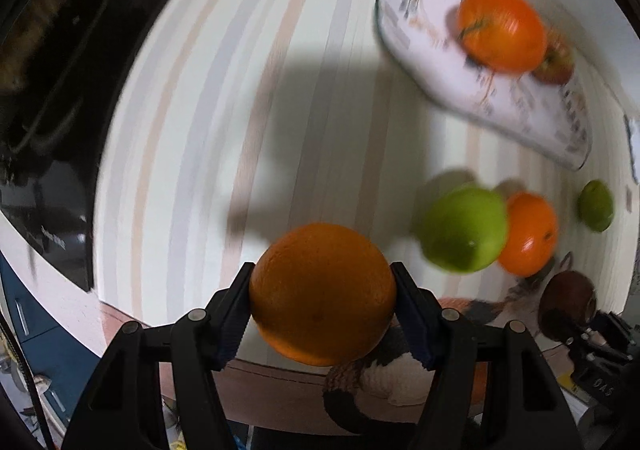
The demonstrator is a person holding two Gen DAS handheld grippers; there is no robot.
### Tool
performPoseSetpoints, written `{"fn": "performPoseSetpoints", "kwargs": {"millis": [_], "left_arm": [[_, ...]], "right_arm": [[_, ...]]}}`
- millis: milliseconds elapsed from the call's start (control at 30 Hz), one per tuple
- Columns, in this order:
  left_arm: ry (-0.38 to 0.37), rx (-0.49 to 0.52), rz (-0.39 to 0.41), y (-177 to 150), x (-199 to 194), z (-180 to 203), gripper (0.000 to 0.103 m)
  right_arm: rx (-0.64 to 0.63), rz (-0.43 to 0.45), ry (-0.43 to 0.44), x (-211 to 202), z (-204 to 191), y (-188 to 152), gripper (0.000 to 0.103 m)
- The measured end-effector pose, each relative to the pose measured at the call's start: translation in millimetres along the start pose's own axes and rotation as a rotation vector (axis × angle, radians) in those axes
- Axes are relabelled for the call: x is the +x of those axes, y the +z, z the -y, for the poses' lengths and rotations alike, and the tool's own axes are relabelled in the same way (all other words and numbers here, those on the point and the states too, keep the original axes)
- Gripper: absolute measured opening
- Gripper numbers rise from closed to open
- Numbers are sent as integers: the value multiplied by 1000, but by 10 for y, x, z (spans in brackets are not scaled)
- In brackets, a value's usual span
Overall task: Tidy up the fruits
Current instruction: 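Place the tangerine and dark apple on the plate and open both tools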
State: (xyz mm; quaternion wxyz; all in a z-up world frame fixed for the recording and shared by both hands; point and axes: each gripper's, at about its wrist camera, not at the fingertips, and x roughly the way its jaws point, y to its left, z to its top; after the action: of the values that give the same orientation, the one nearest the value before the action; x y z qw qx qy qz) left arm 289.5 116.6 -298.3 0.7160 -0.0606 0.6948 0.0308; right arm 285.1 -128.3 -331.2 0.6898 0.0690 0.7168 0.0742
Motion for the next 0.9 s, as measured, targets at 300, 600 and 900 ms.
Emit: {"fn": "performPoseSetpoints", "kwargs": {"millis": [300,600,900], "left_arm": [[-96,23,105,676,-590,180,63],[-106,53,66,1861,-277,404,63],[-93,73,-69,2426,198,569,64]], "right_arm": [[32,90,66,-423,87,198,69],[59,152,30,-520,140,1216,70],[37,93,-29,-122,74,1654,70]]}}
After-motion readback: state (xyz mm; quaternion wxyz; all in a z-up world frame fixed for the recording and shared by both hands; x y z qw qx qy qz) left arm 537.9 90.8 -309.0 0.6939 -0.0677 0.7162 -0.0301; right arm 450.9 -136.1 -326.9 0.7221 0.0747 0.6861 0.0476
